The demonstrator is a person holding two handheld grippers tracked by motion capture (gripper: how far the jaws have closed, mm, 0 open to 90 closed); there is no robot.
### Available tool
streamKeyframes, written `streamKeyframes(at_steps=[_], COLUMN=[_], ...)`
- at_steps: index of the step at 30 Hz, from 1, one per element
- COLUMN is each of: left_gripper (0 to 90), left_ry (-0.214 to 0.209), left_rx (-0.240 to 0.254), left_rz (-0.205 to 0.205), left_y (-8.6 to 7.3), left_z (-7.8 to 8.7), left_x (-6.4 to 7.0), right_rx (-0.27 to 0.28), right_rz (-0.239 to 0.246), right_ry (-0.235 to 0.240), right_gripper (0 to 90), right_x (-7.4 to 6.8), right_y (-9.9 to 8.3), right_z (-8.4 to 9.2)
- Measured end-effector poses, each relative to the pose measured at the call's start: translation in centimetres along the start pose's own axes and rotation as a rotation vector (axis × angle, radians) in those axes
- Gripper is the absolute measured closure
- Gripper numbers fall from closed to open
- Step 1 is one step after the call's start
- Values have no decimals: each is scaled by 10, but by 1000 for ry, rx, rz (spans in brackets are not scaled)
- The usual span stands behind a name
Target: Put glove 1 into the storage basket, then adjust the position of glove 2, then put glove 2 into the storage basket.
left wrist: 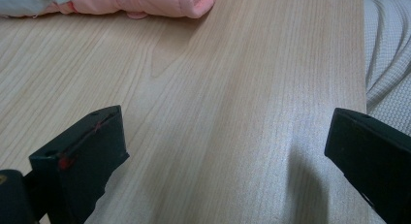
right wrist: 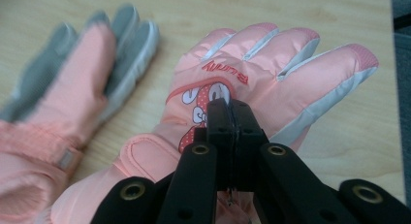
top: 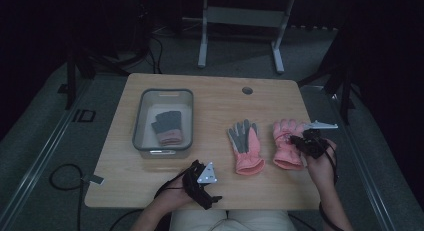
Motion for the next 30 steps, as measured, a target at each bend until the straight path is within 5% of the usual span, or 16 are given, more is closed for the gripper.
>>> streamKeyframes(at_steps=[17, 30], left_gripper=[6, 6], left_ry=[3, 4], left_rx=[-4, 3], left_rz=[-7, -4], left_y=[0, 1], left_z=[0, 0], left_x=[0, 0], right_rx=[119, 171], right_rz=[66, 168], right_ry=[61, 149], right_gripper=[888, 888], right_x=[-33, -89], right_y=[55, 73], right_z=[41, 55])
Point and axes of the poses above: each handheld gripper's, and its own axes: z roughly backward along the jaws, y roughly out of its top, x roughly to its right, the point moved 7 cm from there along -z, roughly forward along the jaws, and after that the axes turned 1 degree about -x, right-handed, at the moved point
